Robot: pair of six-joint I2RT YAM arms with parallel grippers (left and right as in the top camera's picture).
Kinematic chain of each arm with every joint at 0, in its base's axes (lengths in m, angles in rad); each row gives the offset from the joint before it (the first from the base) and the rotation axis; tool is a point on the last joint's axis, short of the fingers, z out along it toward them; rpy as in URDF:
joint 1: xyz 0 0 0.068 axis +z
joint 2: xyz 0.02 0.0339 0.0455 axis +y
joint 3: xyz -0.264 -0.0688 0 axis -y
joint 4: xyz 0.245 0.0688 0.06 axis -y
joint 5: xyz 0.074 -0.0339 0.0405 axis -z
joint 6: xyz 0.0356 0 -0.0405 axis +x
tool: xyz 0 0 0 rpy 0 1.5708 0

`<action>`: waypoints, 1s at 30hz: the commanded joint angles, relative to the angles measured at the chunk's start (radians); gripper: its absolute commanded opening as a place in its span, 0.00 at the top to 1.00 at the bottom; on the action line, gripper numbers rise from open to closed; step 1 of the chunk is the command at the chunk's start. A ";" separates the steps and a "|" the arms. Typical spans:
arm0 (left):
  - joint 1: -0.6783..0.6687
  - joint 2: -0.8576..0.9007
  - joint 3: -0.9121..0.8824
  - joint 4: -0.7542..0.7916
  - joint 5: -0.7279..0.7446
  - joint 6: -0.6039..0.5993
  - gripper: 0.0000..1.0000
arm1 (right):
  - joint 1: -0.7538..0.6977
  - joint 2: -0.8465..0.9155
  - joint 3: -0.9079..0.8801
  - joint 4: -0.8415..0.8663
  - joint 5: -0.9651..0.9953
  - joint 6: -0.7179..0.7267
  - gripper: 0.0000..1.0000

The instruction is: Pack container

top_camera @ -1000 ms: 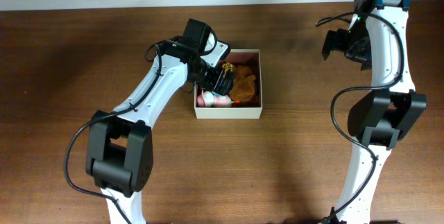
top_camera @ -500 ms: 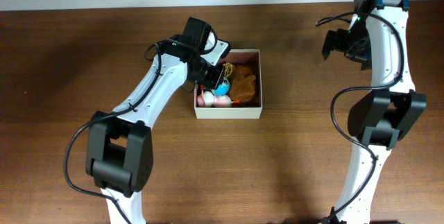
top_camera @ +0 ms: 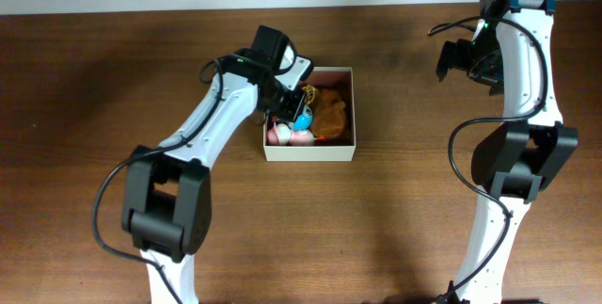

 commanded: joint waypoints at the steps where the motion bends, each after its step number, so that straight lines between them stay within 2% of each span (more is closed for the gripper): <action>1: -0.032 0.094 0.001 0.014 -0.019 -0.013 0.81 | 0.002 0.003 -0.003 0.001 0.012 0.012 0.01; 13: -0.051 0.105 0.027 0.049 -0.019 -0.021 0.80 | 0.002 0.003 -0.003 0.000 0.012 0.012 0.01; 25: -0.051 0.105 0.308 -0.121 -0.021 -0.020 0.80 | 0.002 0.003 -0.003 0.001 0.012 0.012 0.01; 28: -0.051 0.105 0.365 -0.177 -0.077 -0.020 0.80 | 0.002 0.003 -0.003 0.001 0.012 0.012 0.01; 30: -0.051 0.106 0.372 -0.207 -0.177 -0.020 0.80 | 0.002 0.003 -0.003 0.000 0.012 0.012 0.01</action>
